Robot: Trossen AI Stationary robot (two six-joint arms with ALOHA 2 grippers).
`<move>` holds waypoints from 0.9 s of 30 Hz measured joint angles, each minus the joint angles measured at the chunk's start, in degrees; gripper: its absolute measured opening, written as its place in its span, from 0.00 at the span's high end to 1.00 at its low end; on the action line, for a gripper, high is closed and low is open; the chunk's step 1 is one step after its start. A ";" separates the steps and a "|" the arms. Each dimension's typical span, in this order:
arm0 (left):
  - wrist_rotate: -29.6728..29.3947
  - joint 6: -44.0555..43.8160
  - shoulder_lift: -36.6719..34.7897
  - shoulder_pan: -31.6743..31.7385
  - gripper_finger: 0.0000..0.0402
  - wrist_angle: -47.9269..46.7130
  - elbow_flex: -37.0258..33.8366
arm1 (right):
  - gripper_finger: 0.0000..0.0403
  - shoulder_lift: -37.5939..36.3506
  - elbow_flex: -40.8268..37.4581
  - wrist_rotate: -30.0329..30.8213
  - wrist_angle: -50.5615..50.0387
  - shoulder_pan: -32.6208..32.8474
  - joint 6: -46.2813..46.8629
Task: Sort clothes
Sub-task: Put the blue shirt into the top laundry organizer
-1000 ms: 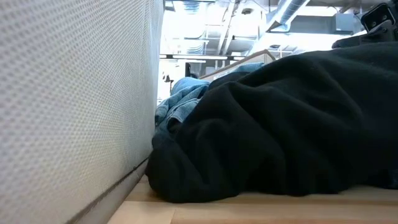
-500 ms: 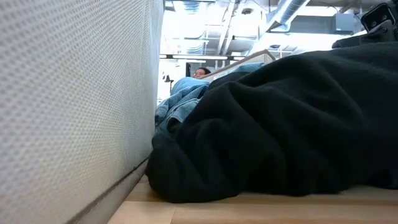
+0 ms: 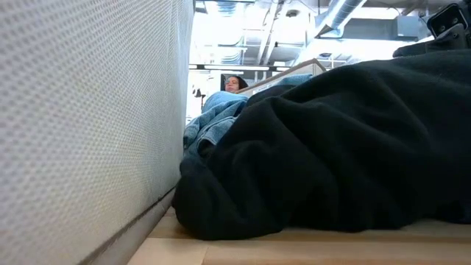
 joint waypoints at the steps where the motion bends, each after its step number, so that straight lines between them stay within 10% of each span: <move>1: -0.03 -0.37 1.36 0.11 1.00 0.02 0.38 | 0.91 0.00 -0.01 0.01 0.01 0.00 -0.01; 14: -0.49 -19.55 13.39 3.06 1.00 -1.25 1.32 | 0.91 0.00 0.01 7.46 2.56 -3.26 2.99; 27: 6.31 -26.39 13.73 6.86 1.00 -30.29 6.47 | 0.91 0.00 0.96 7.66 18.92 -5.70 17.21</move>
